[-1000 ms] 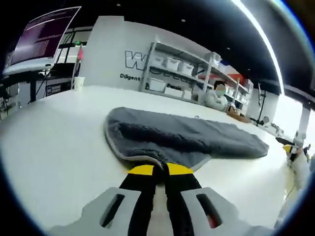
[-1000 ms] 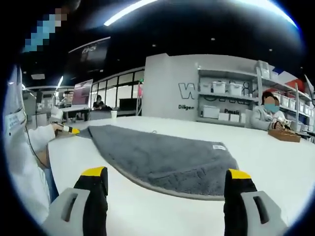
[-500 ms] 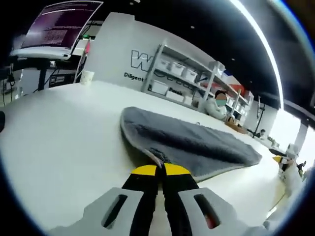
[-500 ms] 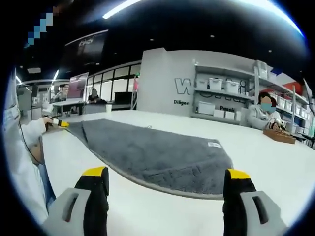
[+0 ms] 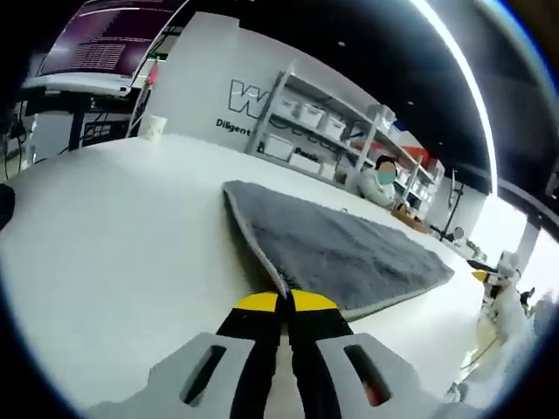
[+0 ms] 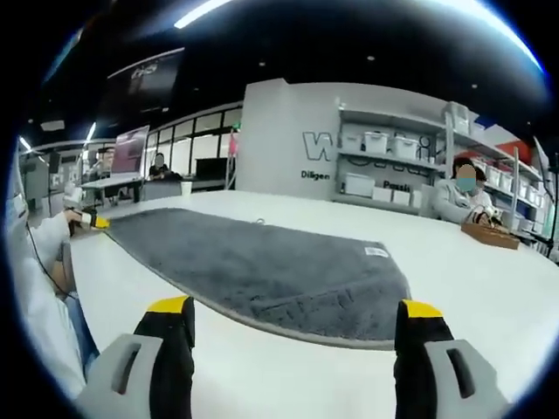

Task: Open the folded towel by lifting each exposed corner and separating the folded layers until the towel lies flat within the target outline without major curled edges

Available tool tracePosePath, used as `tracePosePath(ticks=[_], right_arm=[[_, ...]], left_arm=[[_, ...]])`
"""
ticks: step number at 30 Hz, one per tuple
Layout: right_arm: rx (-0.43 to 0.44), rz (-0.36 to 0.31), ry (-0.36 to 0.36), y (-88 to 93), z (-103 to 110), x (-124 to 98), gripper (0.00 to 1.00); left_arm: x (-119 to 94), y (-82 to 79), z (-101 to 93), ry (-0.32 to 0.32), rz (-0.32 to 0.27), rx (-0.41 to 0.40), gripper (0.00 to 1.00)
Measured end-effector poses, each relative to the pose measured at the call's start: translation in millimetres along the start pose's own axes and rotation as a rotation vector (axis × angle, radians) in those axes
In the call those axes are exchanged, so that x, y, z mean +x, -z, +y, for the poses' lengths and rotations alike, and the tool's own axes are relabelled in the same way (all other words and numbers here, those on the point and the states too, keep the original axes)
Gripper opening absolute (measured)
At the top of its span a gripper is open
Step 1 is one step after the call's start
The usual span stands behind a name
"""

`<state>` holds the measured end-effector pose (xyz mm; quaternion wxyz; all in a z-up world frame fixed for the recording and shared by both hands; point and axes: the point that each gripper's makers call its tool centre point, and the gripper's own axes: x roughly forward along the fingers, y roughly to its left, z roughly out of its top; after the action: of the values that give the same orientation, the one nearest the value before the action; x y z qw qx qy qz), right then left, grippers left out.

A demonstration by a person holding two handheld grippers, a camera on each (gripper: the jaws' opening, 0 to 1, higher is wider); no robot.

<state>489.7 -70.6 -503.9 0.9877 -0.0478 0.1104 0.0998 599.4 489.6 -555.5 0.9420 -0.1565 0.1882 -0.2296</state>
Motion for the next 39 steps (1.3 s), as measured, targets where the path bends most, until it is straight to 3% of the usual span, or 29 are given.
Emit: tracePosePath(ticks=[10,15,18,22,30,33,39], right_arm=[[0.000,0.020,0.016,0.1,2.0,-1.7,0.94],[0.001,0.037,0.044,2.8,-6.0,-3.0,0.94],[0.001,0.049,0.050,5.3,-10.9,-0.3,0.94],[-0.006,0.074,0.043,10.5,-13.7,7.4,0.95],[-0.019,0.111,-0.001,17.5,-14.8,25.3,0.98],[-0.017,0.128,-0.019,20.5,-14.6,32.6,0.99],[-0.013,0.166,-0.047,28.4,-15.7,45.5,0.99]], left_arm=[[-10.1,-0.7,0.2,0.020,-0.002,-0.008,0.05],[-22.1,-9.7,12.4,-0.031,-0.032,0.017,0.19],[-28.1,-17.1,12.9,-0.032,-0.051,0.084,0.26],[-32.6,-26.0,1.3,0.025,-0.070,0.125,0.32],[-30.2,-35.1,-28.4,0.133,-0.099,0.208,0.57],[-25.9,-33.0,-33.1,0.153,-0.093,0.191,0.73],[-23.7,-27.0,-35.5,0.173,-0.076,0.178,0.84]])
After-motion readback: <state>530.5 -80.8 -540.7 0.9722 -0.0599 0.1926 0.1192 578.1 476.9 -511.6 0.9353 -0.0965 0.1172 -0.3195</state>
